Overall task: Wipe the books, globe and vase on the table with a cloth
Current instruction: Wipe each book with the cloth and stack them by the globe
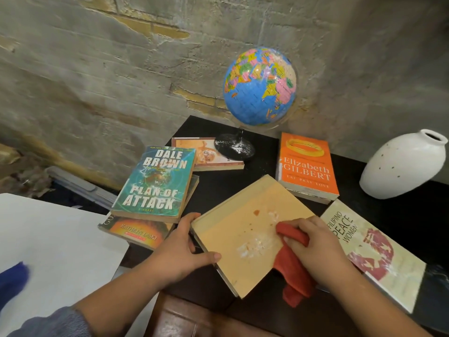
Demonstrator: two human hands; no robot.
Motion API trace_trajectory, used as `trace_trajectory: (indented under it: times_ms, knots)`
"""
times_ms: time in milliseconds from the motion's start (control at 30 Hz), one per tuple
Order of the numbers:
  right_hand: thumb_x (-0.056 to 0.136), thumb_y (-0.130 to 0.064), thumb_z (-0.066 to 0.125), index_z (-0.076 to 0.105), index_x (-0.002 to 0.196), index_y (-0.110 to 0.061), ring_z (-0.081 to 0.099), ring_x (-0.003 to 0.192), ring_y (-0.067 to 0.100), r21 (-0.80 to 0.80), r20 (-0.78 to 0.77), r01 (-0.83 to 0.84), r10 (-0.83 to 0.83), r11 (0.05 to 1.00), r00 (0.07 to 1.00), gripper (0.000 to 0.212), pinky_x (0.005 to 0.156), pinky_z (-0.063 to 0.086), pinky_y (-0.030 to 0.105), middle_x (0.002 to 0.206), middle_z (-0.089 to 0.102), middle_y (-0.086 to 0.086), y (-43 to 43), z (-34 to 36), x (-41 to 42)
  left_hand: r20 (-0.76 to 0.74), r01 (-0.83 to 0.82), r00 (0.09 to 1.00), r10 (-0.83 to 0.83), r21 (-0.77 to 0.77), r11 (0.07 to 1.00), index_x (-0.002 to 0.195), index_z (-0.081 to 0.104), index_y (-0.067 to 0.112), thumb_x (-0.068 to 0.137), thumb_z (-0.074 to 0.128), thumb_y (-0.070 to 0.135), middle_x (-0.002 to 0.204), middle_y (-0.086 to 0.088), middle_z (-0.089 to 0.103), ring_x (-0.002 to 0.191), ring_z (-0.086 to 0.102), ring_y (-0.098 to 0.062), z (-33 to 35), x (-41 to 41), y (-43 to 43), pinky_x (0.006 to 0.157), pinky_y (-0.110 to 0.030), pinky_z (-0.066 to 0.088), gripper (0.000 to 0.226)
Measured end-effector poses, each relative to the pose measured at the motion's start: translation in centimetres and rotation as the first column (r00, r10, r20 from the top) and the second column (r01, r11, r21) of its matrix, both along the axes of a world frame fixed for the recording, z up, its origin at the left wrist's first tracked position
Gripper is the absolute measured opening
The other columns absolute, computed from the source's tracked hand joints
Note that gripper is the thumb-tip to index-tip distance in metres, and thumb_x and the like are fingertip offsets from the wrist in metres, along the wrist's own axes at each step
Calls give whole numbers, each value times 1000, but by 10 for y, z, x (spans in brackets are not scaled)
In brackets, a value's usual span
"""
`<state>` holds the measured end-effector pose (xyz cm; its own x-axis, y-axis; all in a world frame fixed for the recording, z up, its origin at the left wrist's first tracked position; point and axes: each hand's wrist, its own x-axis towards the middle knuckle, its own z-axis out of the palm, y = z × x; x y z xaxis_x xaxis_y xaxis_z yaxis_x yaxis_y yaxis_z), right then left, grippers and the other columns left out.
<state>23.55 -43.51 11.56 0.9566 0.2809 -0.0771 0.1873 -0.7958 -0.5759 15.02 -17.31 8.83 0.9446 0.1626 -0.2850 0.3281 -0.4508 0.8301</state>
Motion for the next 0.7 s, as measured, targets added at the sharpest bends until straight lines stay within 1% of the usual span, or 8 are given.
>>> trace_trajectory:
  times_ms: [67,167,233,333,367,467,600,700]
  knots:
    - [90,-26,63,59,104,-41,48,100,10,-2,42,76,-76,997,996,21,83,33,21,102,42,-10,-2,0,2,1,2,1000,-2,6,1000,138,22,37,69,81,38,89,13,47,82,50,-10,-1,0,1,66,-21,39,91]
    - [90,-29,63,59,107,-41,46,94,3,-51,32,-71,73,996,997,22,80,32,14,101,41,-14,2,-2,-9,6,5,1000,-5,2,1000,137,23,36,69,82,38,89,12,47,82,49,-11,-2,0,1,66,-21,39,90]
    - [88,-29,65,63,106,-41,46,93,2,-32,15,-93,93,995,996,22,76,31,8,98,43,-15,0,-3,-5,7,3,1000,-3,-6,1000,137,24,36,68,82,36,88,13,46,82,49,-12,-2,1,0,66,-20,38,90]
    - [91,-29,61,64,113,-35,50,100,12,-65,64,81,-77,995,995,23,79,34,21,101,42,-8,-3,2,17,12,-2,1000,2,-18,1000,136,25,36,68,83,36,88,14,46,82,50,-12,-3,2,0,66,-20,38,89]
    - [92,-29,59,62,116,-33,49,100,13,-100,73,83,-76,991,994,24,80,34,23,103,41,-7,-2,3,20,12,1,1000,0,-16,1000,135,25,37,68,82,37,88,13,47,82,50,-12,-4,1,1,66,-20,38,89]
    - [92,-30,59,60,119,-33,45,96,7,-161,32,-81,87,984,996,27,84,35,21,105,41,-9,3,4,19,13,7,1000,-7,3,1000,134,24,39,68,82,39,89,12,47,82,51,-13,-4,1,1,67,-22,40,88]
    - [93,-29,58,60,122,-32,47,99,11,-169,68,15,-3,986,998,30,84,34,22,105,40,-8,4,7,35,11,8,1000,-8,-7,1000,133,24,39,68,82,38,92,12,48,83,50,-12,-4,2,1,67,-21,40,87]
    - [92,-28,59,61,121,-36,49,102,11,-175,38,-112,121,978,992,30,87,35,21,108,41,-10,9,5,34,6,13,1000,-13,-3,1000,133,22,40,69,81,38,93,13,47,83,50,-11,-3,1,1,67,-21,39,87]
